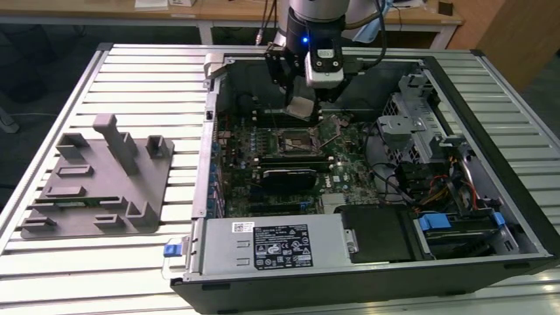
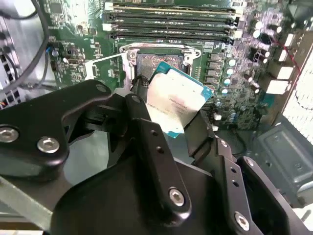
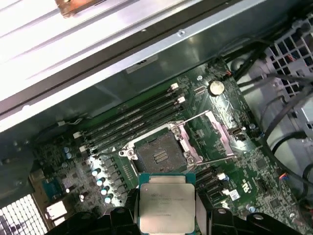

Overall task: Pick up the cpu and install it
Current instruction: 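Place the cpu into insertion slot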

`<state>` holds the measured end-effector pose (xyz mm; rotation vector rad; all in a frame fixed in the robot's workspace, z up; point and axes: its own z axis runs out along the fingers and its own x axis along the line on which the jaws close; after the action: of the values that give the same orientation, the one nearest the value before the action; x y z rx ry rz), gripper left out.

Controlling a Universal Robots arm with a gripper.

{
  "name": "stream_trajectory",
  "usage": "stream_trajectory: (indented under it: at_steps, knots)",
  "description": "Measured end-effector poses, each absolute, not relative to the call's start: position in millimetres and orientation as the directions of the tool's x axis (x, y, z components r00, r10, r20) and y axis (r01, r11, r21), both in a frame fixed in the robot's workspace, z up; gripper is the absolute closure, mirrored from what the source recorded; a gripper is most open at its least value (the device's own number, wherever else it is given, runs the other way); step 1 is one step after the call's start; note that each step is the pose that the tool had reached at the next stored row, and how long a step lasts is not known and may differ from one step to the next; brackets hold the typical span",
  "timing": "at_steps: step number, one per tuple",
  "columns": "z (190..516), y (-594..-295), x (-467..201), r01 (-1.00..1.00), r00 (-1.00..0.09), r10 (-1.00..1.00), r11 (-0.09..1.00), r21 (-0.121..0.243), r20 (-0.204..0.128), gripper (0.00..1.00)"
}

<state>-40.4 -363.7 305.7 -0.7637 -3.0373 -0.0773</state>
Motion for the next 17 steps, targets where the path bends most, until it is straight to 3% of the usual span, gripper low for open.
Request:
stream_trajectory:
  at_steps: [17]
  knots:
    - [305.7,-363.7,-40.4,0.641,-0.767,0.641,0.766,0.046,0.021,0.46]
